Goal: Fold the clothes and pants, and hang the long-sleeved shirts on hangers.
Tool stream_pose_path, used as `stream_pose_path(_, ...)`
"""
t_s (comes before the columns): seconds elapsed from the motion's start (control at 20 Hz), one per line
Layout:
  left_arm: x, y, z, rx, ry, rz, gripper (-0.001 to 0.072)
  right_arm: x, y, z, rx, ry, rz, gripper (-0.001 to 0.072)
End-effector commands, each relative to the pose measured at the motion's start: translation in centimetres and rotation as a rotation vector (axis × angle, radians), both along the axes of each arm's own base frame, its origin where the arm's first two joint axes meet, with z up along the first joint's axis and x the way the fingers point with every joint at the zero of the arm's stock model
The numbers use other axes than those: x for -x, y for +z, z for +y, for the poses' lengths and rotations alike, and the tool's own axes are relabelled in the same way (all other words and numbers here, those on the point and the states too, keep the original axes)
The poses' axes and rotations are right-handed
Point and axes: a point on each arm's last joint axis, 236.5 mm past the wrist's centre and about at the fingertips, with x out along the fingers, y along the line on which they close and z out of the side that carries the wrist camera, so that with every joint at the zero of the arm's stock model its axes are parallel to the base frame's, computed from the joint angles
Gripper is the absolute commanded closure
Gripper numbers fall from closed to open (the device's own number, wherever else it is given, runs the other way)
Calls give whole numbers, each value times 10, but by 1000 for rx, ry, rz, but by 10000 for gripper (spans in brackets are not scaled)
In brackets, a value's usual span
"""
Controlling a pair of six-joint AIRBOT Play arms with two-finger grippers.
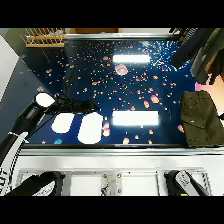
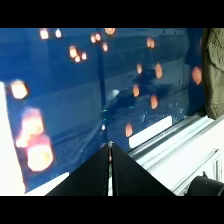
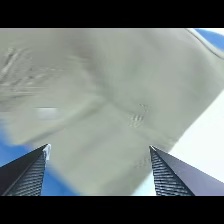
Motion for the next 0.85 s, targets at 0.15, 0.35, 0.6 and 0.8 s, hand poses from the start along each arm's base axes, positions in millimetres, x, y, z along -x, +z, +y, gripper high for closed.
stream_pose_path(0.15,1,0,0,0,-3,3,677,-66,58,209,-68,638,-272,120)
stream_pose_path(0.35,1,0,0,1,-4,4,677,-61,52,296,-51,961,-264,688)
stream_pose_path(0.6,1,0,0,1,-4,3,677,-54,46,321,-74,1036,-245,688)
stream_pose_path(0.8,1,0,0,1,-4,3,677,-54,46,321,-74,1035,-245,688)
